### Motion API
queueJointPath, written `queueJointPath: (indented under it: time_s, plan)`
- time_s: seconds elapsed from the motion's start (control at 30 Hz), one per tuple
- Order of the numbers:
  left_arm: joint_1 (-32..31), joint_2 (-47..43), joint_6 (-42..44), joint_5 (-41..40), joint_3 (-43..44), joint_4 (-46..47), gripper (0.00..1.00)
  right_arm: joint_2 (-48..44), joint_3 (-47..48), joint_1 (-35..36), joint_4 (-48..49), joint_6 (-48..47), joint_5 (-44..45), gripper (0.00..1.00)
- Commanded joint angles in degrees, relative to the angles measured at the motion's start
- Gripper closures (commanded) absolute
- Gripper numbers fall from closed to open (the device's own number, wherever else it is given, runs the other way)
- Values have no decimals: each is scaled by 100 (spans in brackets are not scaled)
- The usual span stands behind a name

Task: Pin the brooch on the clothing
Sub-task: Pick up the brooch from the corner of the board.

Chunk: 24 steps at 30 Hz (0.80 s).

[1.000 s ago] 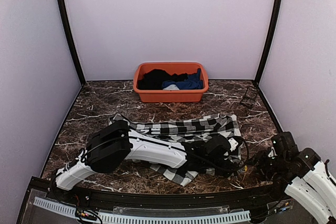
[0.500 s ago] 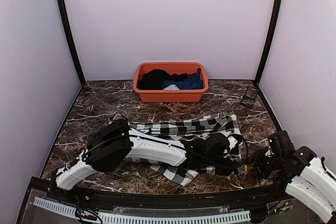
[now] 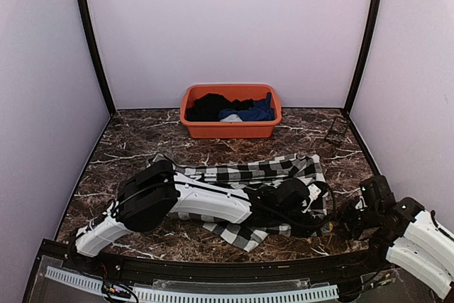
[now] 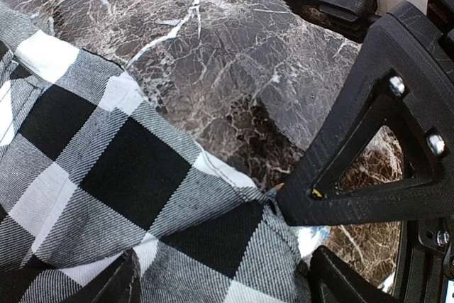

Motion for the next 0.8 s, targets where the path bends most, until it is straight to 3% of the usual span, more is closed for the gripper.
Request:
queueJointPath:
  time_s: [0.0,0.77]
  plan:
    - [6,134,-15,111,33,-178,18,53,13,33,258,-253,-15,54]
    - [38,150,-69,31,65,-368,19,-138,-52,33,686,-540,-144,63]
